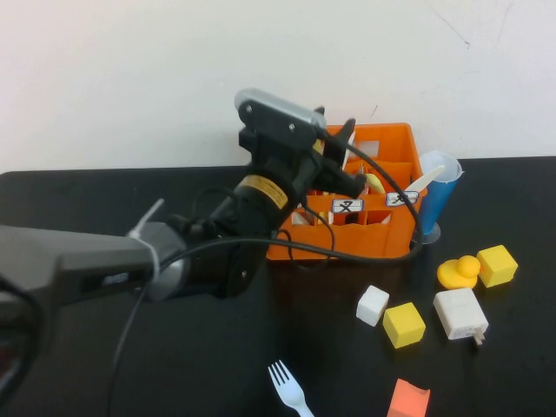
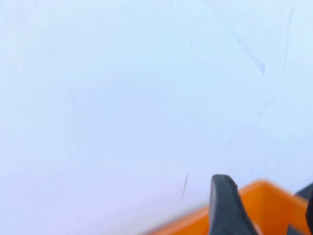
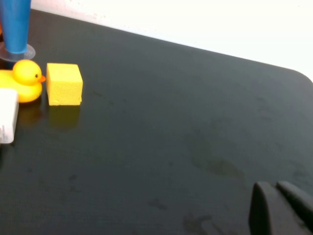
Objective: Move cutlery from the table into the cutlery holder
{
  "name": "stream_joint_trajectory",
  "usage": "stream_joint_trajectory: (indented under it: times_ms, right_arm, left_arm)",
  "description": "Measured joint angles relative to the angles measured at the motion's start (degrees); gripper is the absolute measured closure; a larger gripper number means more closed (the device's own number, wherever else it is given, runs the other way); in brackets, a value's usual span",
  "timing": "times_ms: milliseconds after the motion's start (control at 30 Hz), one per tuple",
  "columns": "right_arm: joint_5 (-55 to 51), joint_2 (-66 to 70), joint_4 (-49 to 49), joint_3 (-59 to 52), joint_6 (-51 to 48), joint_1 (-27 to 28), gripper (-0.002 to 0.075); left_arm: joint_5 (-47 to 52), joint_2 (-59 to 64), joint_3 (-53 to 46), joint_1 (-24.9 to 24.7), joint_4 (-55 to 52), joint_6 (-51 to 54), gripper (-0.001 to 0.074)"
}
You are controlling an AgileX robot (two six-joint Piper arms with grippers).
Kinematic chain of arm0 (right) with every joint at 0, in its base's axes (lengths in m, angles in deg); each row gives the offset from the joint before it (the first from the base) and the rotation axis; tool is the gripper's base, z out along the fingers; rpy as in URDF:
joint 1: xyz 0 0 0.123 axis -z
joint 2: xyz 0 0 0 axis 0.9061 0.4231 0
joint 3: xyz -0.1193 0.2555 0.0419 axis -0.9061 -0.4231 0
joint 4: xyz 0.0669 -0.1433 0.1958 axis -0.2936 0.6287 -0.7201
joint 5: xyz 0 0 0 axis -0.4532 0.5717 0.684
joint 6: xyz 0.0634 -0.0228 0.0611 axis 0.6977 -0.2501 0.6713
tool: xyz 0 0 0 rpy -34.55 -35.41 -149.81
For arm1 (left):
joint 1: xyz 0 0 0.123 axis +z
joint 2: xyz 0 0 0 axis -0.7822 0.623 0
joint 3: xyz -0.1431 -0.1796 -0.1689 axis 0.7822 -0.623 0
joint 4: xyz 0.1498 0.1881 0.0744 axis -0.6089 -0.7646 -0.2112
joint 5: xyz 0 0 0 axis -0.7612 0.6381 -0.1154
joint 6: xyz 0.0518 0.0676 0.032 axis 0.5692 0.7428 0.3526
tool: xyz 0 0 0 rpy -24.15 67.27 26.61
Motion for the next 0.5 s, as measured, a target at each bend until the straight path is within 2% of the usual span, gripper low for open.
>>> stream_joint_trajectory:
  times_ms: [233,300,433,500]
  right_arm:
    - [0.0,0.0,0.0,0.0,0.0,0.0,0.0729]
    - [0.0,0.0,0.0,0.0,0.0,0.0,0.0729]
    - [0.0,0.0,0.0,0.0,0.0,0.0,0.0729]
    - [0.0,0.0,0.0,0.0,0.0,0.0,0.0729]
  left_arm:
    - [5.0,-10.5,-7.4,0.0,0.0,-0.1,0.0429]
    - [6.0,-14.8,-11.1,0.0,-0.1,-0.1,0.0478]
    - [7.3,-24.6,-19.8,0.0,-0.1,0.6,0.0652]
    - [8.3,-30.2,-24.4,0.0,-0.2,0.6,0.0696]
